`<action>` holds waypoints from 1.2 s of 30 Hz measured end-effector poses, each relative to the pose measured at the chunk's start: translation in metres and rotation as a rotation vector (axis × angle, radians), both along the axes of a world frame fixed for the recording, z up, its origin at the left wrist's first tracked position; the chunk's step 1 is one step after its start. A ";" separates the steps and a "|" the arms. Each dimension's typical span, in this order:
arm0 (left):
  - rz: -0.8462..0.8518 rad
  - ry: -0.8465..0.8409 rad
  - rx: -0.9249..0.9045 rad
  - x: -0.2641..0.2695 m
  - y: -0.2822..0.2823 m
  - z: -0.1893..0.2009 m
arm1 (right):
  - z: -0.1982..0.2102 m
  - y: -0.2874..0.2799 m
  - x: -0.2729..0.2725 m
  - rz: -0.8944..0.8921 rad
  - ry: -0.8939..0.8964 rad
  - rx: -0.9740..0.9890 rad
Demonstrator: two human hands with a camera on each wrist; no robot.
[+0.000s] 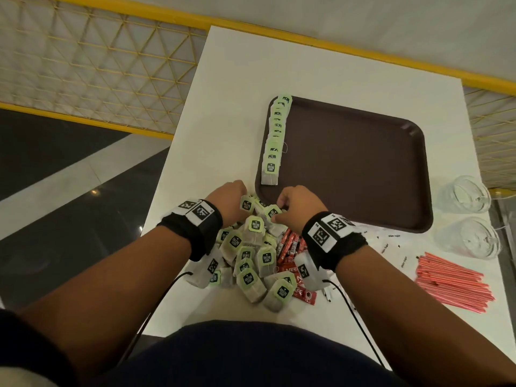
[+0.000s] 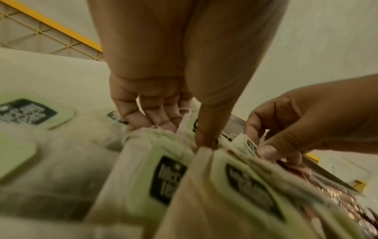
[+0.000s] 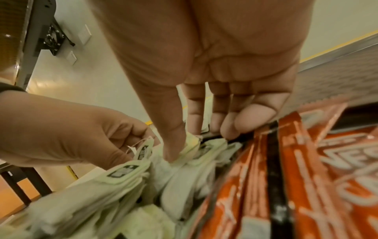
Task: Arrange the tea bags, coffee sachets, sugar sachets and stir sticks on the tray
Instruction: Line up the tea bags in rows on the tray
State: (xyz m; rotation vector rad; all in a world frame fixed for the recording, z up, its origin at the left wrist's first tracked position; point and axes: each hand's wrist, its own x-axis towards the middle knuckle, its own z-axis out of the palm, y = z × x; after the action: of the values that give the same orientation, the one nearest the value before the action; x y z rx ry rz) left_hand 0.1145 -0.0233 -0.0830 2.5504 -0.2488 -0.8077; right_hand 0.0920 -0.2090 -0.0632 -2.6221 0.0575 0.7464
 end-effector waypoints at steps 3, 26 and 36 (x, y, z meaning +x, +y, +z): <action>0.017 -0.027 0.013 -0.002 -0.002 -0.006 | -0.001 0.003 -0.003 -0.006 -0.014 -0.025; 0.084 -0.022 -0.051 0.000 -0.007 -0.004 | 0.016 -0.021 -0.010 -0.424 0.036 0.645; 0.188 -0.063 -0.258 0.003 0.003 -0.006 | 0.005 -0.025 0.019 -0.546 -0.001 0.676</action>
State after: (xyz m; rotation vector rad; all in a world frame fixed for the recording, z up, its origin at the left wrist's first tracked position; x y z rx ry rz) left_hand 0.1179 -0.0200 -0.0891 2.3174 -0.1219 -0.5840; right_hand 0.1108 -0.2341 -0.0580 -1.8359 0.4229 0.4576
